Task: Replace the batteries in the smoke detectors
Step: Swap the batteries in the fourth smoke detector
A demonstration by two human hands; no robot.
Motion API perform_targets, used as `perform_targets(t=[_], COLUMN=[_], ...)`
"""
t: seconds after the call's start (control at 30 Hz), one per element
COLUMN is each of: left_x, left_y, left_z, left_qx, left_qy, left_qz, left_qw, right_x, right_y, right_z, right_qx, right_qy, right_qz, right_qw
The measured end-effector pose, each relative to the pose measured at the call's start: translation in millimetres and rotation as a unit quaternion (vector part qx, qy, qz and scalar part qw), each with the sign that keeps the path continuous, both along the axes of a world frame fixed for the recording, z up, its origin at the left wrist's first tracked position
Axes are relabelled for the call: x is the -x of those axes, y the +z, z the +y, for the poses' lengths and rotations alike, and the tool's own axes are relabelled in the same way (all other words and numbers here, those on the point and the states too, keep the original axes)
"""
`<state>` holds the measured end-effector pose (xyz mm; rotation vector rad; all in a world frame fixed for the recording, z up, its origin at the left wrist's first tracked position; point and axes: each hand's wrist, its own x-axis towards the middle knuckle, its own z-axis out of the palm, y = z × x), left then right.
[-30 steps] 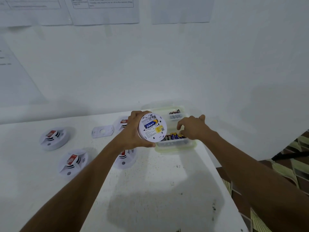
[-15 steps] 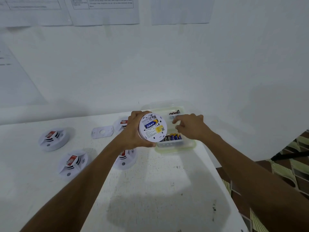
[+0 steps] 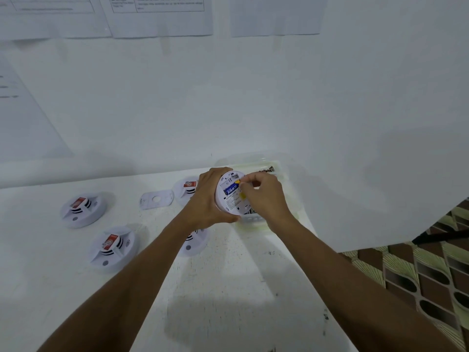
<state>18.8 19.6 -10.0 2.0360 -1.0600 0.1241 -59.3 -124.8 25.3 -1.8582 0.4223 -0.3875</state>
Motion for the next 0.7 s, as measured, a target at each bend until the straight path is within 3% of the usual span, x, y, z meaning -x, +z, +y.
perform_targets(t=[0.3,0.57,0.7], left_x=[-0.5,0.6,-1.8], left_y=[-0.2,2.8,0.4], left_z=[3.9,0.8,0.9], left_qx=[0.002,0.002,-0.006], left_qy=[-0.002,-0.001,0.001], left_qz=[0.009,0.039,0.06], left_qw=[1.0,0.999,0.998], right_x=[5.2,5.4,4.9], right_y=[3.1,1.1,0.8], right_z=[7.5,7.3,10.5], right_qx=[-0.071,-0.067,0.002], right_qy=[-0.015,-0.047,-0.051], right_qz=[-0.005,-0.034,-0.077], right_qw=[0.997,0.996,0.996])
